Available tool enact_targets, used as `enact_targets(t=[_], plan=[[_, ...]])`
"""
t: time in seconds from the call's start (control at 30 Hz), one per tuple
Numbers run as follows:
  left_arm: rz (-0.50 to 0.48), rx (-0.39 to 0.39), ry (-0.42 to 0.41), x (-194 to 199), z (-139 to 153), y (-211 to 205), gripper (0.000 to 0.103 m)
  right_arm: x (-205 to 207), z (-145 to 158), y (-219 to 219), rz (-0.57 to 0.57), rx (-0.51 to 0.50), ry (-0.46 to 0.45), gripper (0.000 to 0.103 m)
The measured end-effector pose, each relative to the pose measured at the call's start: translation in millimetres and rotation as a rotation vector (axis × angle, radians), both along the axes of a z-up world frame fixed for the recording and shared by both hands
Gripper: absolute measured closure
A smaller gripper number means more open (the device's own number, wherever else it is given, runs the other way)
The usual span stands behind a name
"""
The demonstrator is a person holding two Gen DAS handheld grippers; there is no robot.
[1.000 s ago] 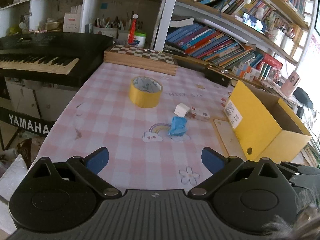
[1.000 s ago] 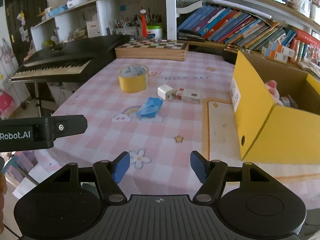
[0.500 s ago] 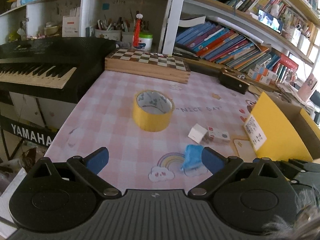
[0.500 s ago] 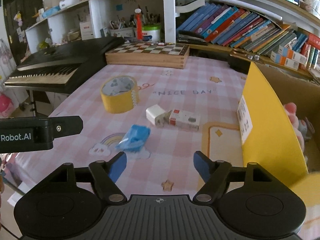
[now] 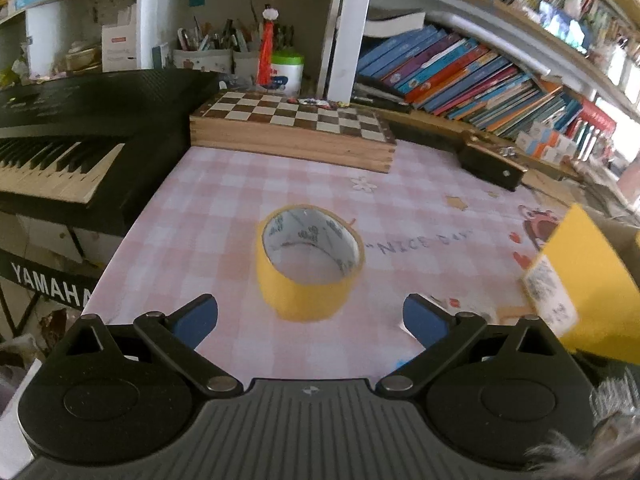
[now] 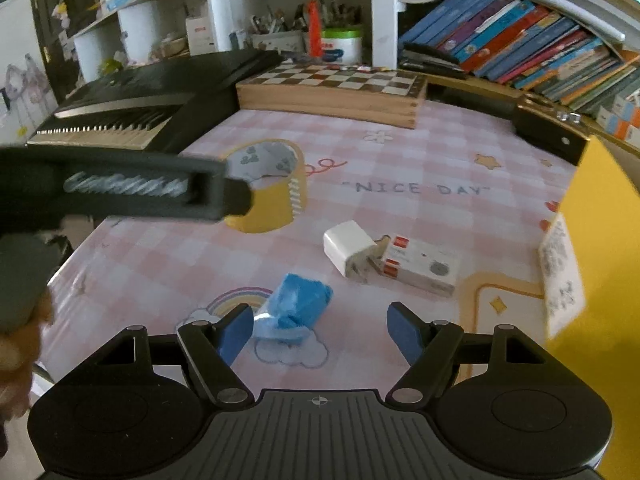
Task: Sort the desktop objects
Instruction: 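Grasp the yellow tape roll with the left tool while the right tool grasps the blue cloth item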
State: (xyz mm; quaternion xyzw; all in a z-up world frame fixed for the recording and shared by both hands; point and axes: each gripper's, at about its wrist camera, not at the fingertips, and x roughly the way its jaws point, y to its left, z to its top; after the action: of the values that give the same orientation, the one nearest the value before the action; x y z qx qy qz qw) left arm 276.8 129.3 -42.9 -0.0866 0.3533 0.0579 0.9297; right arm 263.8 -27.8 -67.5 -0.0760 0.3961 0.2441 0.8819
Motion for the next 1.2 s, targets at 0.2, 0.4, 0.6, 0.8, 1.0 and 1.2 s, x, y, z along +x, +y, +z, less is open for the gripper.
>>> enact_targets(t=[0.2, 0.4, 0.6, 0.8, 1.0, 1.2], plan=[[-0.017, 0.029, 0.040, 43.9, -17.7, 5.1, 0.000, 10.6, -8.4, 9.6, 0.041, -0.011, 0.021, 0.028], [-0.025, 0.039, 0.072, 72.2, -33.1, 2.5, 0.000, 18.8, -13.5, 10.6, 0.059, -0.028, 0.028, 0.030], [-0.035, 0.048, 0.093, 83.0, -43.3, -1.1, 0.004, 22.3, -13.8, 10.2, 0.064, -0.034, 0.018, 0.039], [-0.042, 0.041, 0.089, 83.2, -45.5, 1.9, 0.019, 24.1, -12.0, 9.1, 0.059, -0.036, 0.005, 0.062], [-0.044, 0.005, 0.062, 69.0, -35.1, 4.2, 0.020, 24.9, -7.7, 4.9, 0.035, -0.012, 0.006, 0.071], [-0.045, -0.037, -0.001, 41.3, -9.2, 7.1, 0.020, 15.8, 3.0, 0.2, 0.015, 0.004, -0.020, 0.071]])
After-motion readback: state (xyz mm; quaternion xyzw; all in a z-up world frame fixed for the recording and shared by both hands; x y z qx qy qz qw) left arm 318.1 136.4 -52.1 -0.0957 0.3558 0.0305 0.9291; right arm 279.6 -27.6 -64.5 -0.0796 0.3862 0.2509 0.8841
